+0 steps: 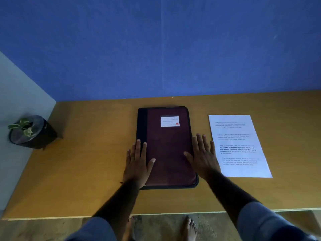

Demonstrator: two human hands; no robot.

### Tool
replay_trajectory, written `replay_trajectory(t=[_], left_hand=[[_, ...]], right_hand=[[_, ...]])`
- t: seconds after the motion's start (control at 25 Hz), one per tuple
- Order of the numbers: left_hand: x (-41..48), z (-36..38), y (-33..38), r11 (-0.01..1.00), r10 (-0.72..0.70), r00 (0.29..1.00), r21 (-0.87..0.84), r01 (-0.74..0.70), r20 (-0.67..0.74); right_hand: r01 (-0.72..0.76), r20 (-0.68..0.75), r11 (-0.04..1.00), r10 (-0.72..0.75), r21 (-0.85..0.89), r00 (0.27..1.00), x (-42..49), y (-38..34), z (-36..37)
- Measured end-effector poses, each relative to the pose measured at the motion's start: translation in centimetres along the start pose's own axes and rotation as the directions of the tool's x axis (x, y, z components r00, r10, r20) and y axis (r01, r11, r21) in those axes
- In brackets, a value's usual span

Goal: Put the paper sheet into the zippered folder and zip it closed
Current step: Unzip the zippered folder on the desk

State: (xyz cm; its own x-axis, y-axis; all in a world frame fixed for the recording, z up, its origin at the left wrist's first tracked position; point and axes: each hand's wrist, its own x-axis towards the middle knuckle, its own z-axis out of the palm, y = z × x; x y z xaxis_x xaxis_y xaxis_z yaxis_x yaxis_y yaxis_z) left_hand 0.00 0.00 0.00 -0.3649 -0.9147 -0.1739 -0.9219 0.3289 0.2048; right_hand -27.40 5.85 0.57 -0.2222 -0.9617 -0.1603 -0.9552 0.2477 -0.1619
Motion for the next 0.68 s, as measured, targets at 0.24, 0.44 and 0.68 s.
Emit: replay_trajectory(t=[0.24, 0.44, 0.68], left_hand=[[-0.9, 1.3, -0.6, 1.0, -0.014, 0.999, -0.006, 0.015, 0.044], [2.1, 0.4, -2.8, 0.997, 0.078, 0.995, -0.03, -0.076, 0.068], [9.2, -1.5, -5.8, 0.994, 0.105, 0.993, -0.033, -0.103, 0.054]], right_hand=[[0.021, 0.036, 1.0, -0.02, -0.019, 0.999, -1.8, 0.0, 2.5], [-0.014, 0.047, 1.0, 0.015, -0.023, 0.999, -0.8, 0.0, 2.3], [-0.079, -0.014, 0.997, 0.079, -0.021, 0.997, 3.7, -1.1, 0.3]])
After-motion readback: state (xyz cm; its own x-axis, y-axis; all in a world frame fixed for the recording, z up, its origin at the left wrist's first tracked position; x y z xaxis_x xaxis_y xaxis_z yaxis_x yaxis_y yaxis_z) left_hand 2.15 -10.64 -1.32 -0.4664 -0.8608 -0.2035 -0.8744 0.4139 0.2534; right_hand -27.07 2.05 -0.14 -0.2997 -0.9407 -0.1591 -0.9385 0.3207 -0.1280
